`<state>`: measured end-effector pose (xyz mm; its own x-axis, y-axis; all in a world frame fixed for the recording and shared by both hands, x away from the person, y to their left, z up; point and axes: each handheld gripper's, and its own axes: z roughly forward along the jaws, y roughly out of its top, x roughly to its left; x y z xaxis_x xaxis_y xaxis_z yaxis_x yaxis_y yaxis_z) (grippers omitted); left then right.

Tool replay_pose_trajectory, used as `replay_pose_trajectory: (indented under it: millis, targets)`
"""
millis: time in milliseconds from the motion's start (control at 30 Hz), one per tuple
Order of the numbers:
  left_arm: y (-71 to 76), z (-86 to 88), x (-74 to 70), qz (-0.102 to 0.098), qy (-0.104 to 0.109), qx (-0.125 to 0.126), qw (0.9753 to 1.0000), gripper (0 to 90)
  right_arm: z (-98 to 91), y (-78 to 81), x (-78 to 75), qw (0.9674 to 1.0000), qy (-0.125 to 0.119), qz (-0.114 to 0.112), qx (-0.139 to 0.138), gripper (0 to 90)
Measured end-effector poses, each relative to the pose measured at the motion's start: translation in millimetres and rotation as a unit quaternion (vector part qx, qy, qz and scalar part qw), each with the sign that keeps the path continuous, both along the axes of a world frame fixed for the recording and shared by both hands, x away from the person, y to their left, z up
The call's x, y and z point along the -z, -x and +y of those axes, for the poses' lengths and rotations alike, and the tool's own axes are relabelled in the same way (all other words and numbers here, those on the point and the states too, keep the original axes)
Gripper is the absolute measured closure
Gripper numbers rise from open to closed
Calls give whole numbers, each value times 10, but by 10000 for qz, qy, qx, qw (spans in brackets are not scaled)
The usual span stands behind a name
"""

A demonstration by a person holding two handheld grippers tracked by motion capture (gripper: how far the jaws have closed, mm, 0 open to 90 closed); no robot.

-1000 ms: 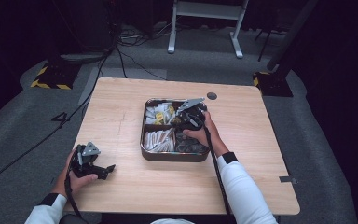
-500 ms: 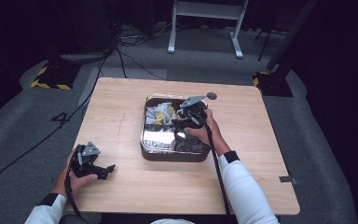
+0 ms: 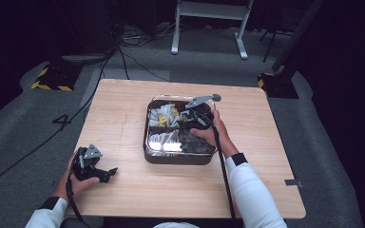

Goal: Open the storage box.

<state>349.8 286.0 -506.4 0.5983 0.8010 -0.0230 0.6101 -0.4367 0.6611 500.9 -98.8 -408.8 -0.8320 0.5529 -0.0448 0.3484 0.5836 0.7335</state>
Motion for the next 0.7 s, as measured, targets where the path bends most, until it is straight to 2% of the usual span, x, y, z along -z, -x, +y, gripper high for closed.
replay_pose_trajectory:
  millis: [167, 700]
  targets:
    - [2, 0, 1, 3, 7, 2, 10000, 1, -79, 17, -53, 10000, -61, -25, 39, 586]
    - [2, 0, 1, 1, 7, 2, 10000, 1, -355, 65, -167, 9998, -10, -120, 131, 586]
